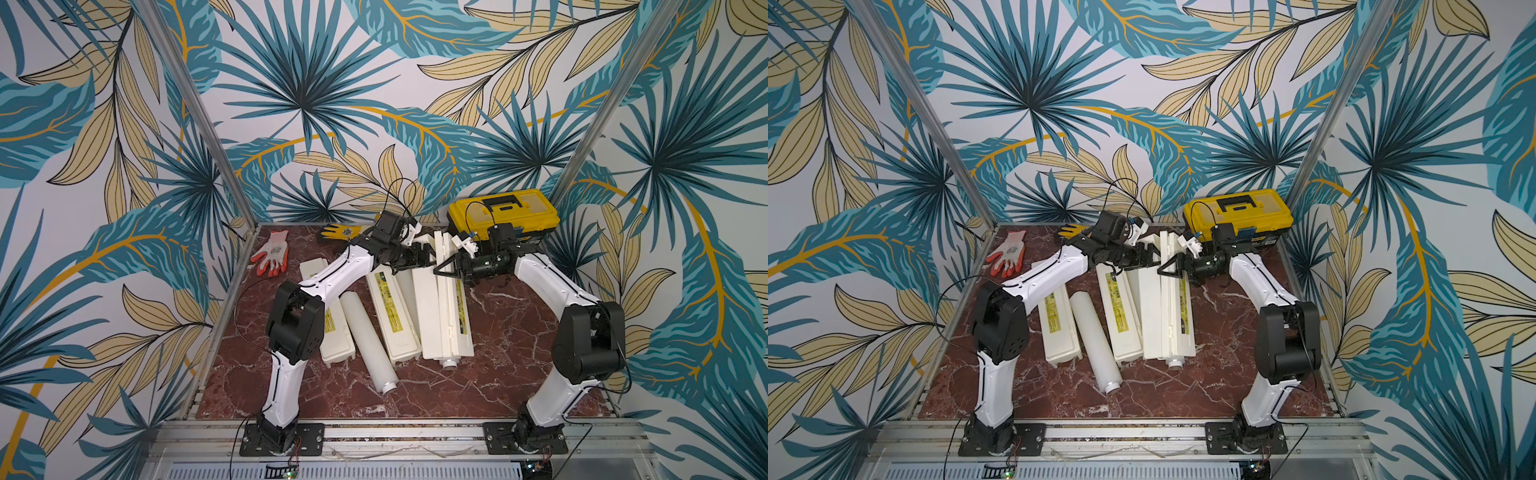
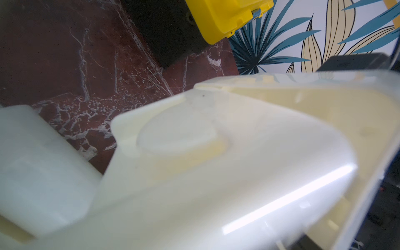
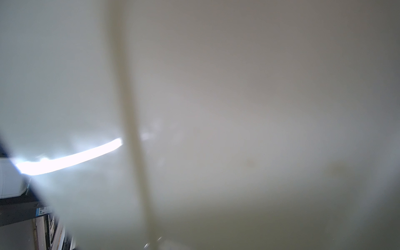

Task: Put plastic wrap rolls into dispensers
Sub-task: Open the lid of the plastic wrap cutting box.

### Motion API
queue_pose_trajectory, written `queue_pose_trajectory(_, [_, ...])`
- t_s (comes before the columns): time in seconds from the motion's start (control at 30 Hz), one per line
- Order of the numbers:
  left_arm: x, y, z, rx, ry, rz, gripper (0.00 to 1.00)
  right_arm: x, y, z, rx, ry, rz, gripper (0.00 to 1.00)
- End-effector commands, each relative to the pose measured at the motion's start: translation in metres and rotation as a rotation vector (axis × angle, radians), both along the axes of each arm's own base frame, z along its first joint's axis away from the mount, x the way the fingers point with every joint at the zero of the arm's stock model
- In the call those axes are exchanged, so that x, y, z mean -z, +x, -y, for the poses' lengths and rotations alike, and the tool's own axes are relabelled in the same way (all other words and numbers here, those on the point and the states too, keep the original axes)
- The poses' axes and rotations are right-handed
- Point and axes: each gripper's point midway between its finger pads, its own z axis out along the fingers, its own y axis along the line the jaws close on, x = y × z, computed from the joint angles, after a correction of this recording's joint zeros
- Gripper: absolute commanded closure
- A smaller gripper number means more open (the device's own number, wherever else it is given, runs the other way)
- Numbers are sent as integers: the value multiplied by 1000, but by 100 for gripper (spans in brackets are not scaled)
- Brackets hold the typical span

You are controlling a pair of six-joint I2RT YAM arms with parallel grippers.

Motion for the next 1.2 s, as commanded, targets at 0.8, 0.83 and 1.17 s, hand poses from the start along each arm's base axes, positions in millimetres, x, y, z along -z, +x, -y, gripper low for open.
queue_pose_trajectory(0.8, [115,0,-41,-15,172,-163,49,-13,-15,8,52,-90,-26,55])
queue_pose_trajectory(0.83, [115,0,-42,-16,170,-165,49,-15,-16,8,56,-90,-12,55])
queue_pose_trajectory(1.17, [106,4,-36,9,114,-168,54,-9,-24,17,64,-130,51,57])
